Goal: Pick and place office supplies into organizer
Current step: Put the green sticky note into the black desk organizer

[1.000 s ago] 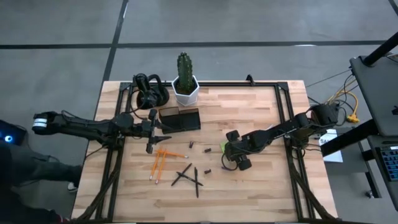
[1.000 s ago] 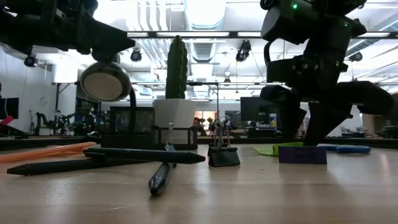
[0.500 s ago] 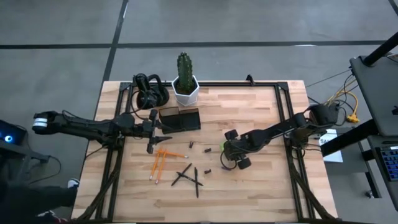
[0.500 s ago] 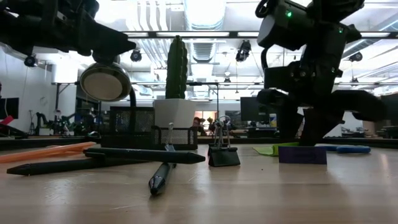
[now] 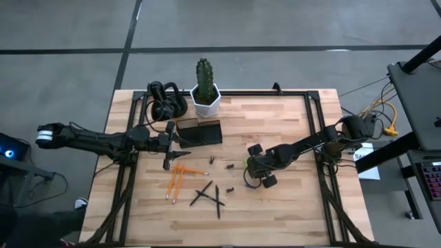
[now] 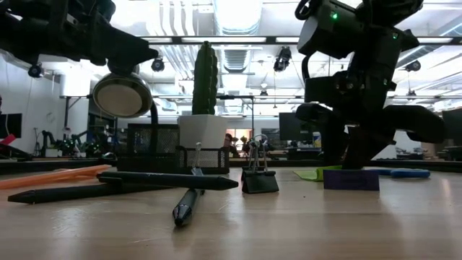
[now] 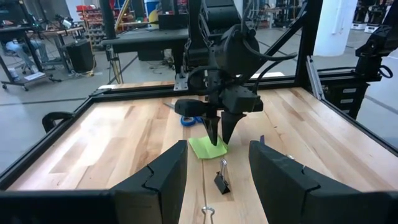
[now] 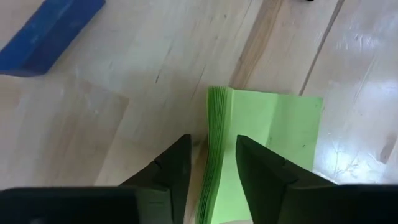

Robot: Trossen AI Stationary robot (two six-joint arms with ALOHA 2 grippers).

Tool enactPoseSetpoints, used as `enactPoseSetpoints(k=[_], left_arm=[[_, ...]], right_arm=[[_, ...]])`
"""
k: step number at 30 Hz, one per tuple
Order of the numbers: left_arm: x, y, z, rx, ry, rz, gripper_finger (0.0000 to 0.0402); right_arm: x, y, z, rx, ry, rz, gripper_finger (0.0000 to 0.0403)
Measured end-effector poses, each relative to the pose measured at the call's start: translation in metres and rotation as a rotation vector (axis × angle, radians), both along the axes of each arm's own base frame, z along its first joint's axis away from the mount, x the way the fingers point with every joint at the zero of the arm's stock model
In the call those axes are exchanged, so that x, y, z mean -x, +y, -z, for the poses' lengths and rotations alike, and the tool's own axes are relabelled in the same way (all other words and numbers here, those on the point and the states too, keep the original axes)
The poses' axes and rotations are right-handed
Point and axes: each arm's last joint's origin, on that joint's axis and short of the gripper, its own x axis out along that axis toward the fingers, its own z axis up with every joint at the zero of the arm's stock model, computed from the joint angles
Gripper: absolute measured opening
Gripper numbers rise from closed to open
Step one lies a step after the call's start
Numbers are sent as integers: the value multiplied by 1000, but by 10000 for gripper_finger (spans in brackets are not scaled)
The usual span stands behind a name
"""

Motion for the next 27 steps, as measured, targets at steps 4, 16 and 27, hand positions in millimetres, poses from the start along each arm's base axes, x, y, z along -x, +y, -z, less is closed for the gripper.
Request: enactPoseSetpoints(k=[4,16,27], left_arm=[[0,0,0,0,0,0,157],[0,0,1,0,4,0,157],[0,0,1,0,5,0,157]], right_arm=[[0,0,0,3,3,2,83],[1,-1,1,15,6,-13,10],[-12,-1,-18,107,-75,13,8]])
